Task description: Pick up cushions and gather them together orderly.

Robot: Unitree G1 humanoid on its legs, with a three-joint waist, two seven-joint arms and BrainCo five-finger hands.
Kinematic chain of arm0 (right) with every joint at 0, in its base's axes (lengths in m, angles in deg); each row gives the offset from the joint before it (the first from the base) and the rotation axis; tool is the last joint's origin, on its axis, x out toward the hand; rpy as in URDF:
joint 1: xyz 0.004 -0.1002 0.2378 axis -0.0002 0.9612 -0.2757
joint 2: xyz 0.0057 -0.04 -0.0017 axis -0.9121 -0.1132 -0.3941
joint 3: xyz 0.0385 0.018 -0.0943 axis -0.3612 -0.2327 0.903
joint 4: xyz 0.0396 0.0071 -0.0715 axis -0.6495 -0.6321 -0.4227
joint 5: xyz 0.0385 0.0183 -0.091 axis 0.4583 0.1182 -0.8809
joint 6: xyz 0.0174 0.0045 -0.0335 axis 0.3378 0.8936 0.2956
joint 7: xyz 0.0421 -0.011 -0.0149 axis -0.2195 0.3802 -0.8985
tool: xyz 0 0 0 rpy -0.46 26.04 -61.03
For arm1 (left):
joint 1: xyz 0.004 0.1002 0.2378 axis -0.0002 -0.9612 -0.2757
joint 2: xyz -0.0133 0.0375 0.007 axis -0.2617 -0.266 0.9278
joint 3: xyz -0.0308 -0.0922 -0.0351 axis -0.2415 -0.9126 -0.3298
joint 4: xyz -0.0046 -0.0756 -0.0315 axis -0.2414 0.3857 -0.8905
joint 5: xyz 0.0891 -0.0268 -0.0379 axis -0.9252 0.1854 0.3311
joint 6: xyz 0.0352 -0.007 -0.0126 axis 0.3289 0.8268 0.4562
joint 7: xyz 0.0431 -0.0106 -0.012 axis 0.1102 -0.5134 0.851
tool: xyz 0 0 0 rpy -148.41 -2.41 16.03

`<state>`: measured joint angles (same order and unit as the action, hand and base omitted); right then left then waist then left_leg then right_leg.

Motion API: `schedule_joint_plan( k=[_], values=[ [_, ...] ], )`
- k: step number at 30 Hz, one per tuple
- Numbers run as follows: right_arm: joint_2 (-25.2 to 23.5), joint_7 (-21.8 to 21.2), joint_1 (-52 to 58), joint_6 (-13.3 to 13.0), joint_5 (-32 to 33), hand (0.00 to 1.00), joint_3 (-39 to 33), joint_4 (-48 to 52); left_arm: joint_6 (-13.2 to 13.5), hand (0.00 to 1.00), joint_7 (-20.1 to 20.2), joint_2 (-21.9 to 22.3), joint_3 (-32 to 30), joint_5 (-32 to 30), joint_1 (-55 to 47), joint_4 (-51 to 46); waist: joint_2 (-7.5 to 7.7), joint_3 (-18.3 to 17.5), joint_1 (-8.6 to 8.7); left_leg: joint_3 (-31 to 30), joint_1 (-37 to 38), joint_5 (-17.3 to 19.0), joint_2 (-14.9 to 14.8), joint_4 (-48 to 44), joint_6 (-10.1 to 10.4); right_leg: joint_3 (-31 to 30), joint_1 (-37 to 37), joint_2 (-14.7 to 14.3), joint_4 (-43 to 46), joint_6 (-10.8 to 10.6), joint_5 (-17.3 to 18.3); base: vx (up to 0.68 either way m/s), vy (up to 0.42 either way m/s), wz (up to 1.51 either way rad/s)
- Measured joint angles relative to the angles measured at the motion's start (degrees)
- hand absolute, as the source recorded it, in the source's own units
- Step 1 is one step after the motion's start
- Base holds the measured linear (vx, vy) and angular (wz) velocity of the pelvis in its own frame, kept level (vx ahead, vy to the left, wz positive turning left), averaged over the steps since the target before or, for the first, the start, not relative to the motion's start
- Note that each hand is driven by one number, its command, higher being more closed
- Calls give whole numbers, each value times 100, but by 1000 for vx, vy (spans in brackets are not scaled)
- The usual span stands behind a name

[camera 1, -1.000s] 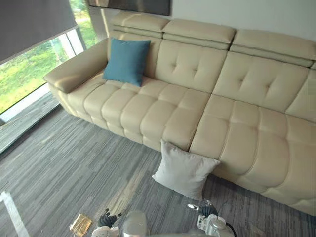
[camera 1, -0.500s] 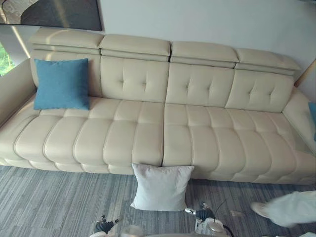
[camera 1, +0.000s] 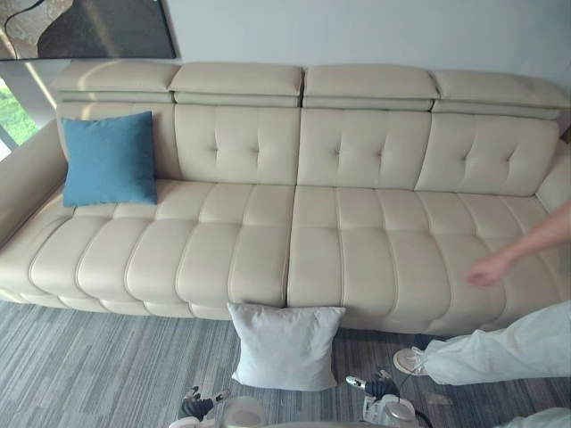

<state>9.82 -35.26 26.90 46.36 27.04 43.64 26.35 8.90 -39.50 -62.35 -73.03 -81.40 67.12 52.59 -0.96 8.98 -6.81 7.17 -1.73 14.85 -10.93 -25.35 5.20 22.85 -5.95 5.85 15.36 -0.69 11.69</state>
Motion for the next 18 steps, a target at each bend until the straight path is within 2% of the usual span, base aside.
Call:
schedule_joint_plan(
  k=[1,2,5,11,13,14,15,17,18],
  values=[
    [3,11,10,-1,-1,0,-33,2,2,0,-3,-45,7,1,14,-1,28,-39,3,-24,135,10,123,327,27,-66,30,22,-17,-104,-15,45,101,3],
    [-27,30,14,3,-2,0,-33,-3,12,0,-9,-89,13,9,34,-26,145,7,-19,2,196,-44,237,493,-12,-107,49,106,-132,-206,-93,49,112,0],
    [-69,113,14,0,-2,0,-37,7,20,0,-45,-109,14,12,47,-42,185,31,-23,204,304,-30,320,542,-42,-287,-8,181,-357,-269,-267,47,142,-25],
    [-104,223,51,-70,65,0,-55,50,14,0,-106,-152,136,6,41,8,194,18,-8,498,582,-56,430,841,-85,-563,20,217,-482,-351,-348,6,57,-28],
    [-66,250,11,-68,117,0,-60,39,18,0,-118,-148,136,15,86,5,130,123,-21,505,510,-56,417,817,-84,-572,141,222,-342,-339,-296,-12,-12,-2],
    [-27,301,-64,-68,172,0,-48,26,17,0,-146,-163,135,34,195,2,205,203,-19,493,341,-47,411,674,-95,-615,345,256,-99,-305,-214,-106,-47,-4],
    [118,383,-257,-71,262,0,-51,36,18,0,-230,-193,172,128,434,-15,174,436,-20,423,-238,36,365,116,-198,-703,958,331,504,-269,-42,-138,-48,-5],
    [261,441,-460,-71,332,0,-54,48,22,0,-258,-187,176,203,677,-74,147,679,-22,345,-734,132,304,-360,-243,-810,1417,344,942,-243,41,-158,-40,-17],
    [415,553,-723,-69,473,0,-82,183,30,0,-361,-213,171,371,995,-141,155,1035,-31,286,-1377,305,201,-1000,-266,-936,2098,350,1542,-184,197,-179,-27,-28]
  ],
)
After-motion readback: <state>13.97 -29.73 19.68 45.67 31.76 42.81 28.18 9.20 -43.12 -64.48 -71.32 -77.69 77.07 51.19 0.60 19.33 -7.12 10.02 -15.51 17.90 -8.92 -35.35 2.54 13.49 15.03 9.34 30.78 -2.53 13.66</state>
